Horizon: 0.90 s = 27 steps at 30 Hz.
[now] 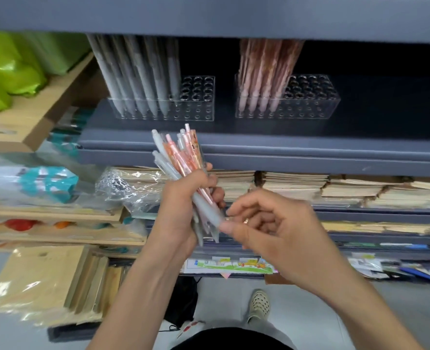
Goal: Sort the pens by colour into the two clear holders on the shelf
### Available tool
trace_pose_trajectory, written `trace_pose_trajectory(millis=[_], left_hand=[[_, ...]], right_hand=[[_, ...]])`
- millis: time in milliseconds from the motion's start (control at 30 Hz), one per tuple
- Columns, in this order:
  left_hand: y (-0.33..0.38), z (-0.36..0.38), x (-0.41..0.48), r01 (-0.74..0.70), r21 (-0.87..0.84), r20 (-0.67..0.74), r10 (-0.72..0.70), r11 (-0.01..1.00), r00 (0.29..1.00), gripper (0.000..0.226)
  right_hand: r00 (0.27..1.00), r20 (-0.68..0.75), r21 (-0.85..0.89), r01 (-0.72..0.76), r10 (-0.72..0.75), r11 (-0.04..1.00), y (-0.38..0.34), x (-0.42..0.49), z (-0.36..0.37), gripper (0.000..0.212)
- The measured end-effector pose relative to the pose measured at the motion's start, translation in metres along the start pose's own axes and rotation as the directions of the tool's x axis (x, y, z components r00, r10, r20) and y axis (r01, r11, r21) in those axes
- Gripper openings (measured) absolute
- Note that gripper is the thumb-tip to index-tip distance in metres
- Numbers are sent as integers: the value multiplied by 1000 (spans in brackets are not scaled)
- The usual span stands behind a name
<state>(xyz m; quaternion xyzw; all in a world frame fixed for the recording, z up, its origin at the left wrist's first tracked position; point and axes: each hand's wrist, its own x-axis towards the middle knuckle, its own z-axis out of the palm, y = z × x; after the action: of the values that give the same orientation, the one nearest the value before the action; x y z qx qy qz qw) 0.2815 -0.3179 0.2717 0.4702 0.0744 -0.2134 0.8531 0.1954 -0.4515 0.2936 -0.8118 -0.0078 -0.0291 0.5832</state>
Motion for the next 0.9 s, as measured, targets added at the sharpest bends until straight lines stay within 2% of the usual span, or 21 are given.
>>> trace_pose_trajectory(millis=[133, 233, 333, 400, 500, 667, 833, 900], left_hand=[[3, -13, -5, 20, -46, -4, -20, 999, 1000, 22], [6, -23, -9, 35, -106, 35, -32, 994, 999, 19], [10, -32, -14, 40, -85, 76, -33, 996, 997, 15], [12, -37, -17, 60, -38, 58, -57, 998, 997, 28], [14, -43, -22, 66, -20, 29, -66, 998, 997, 60], [20, -53, -28, 70, -63, 47, -67, 996, 997, 71], [22, -59, -33, 98, -63, 153, -87, 993, 984, 35], [22, -61, -32, 97, -94, 173, -80, 991, 982, 35]], right_hand=[[991, -114, -111, 59, -72, 992, 0, -3, 35, 23], [978, -156, -211, 104, -138, 972, -4, -6, 51, 16], [969, -206, -184, 102, -139, 978, -8, -9, 62, 6], [959, -252, -153, 93, -129, 984, -9, -11, 70, 5], [950, -298, -89, 67, -90, 994, -10, -12, 81, 5], [958, -283, 19, 48, -41, 999, -11, -10, 99, 11], [962, -271, 131, 46, -9, 990, -12, -4, 103, 11], [968, -249, 183, 35, 12, 982, -12, -3, 103, 10]])
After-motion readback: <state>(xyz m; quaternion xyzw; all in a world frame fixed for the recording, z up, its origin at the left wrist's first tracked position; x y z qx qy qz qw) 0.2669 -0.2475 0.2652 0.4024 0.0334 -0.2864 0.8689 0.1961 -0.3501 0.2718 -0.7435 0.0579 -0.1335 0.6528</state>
